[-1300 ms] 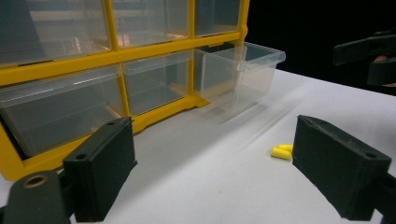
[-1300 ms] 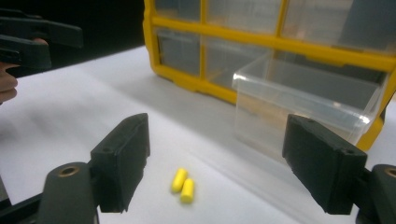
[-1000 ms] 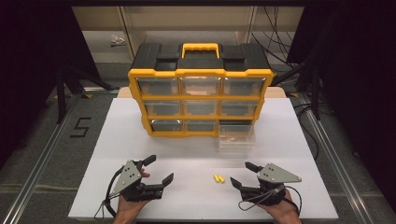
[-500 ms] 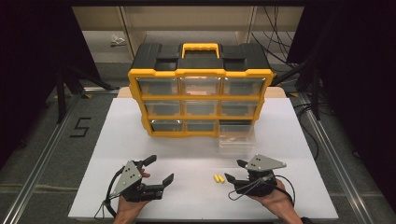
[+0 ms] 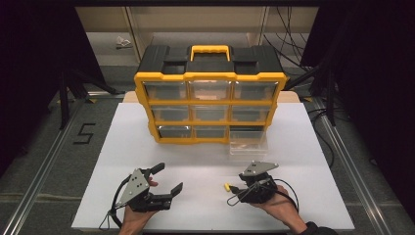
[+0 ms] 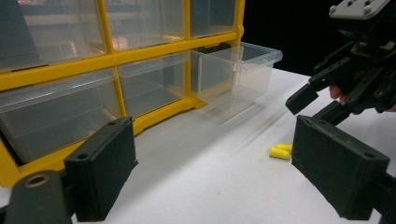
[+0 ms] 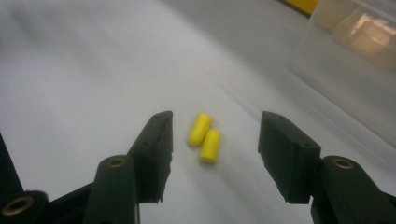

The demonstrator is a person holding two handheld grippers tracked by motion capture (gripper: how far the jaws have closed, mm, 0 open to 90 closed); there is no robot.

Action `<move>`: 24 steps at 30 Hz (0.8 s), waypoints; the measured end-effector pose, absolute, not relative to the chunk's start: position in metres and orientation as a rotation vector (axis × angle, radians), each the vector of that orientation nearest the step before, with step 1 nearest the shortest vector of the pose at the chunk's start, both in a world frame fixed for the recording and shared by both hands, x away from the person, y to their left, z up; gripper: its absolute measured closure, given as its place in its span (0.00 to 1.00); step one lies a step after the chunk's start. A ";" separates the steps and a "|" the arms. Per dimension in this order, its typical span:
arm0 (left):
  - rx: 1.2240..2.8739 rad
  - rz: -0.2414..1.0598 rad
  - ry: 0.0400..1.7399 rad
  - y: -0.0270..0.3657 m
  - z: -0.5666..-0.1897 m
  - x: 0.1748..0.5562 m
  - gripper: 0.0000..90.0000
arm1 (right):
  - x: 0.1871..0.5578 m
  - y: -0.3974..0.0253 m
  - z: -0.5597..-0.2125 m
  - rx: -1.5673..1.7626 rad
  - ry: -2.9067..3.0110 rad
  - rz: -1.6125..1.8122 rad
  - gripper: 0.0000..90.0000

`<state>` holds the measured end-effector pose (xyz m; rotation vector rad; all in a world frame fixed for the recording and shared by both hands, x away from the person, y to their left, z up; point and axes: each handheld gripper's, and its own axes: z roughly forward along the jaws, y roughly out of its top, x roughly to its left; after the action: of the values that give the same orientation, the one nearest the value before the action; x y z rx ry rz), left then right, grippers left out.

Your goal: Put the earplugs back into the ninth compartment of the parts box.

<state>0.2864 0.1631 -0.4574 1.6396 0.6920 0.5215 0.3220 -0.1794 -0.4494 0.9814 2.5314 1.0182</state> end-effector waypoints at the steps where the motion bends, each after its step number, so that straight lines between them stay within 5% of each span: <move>1: 1.640 0.521 0.692 0.163 -0.457 0.286 0.15 | 0.322 -0.179 -0.449 0.981 2.531 1.018 0.52; 24: 1.647 0.519 0.686 0.162 -0.458 0.287 0.15 | 0.337 -0.170 -0.473 1.011 2.635 0.897 0.73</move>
<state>0.2866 0.1624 -0.4575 1.6473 0.6856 0.5189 0.3366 -0.1696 -0.4725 1.0110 2.6347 0.8974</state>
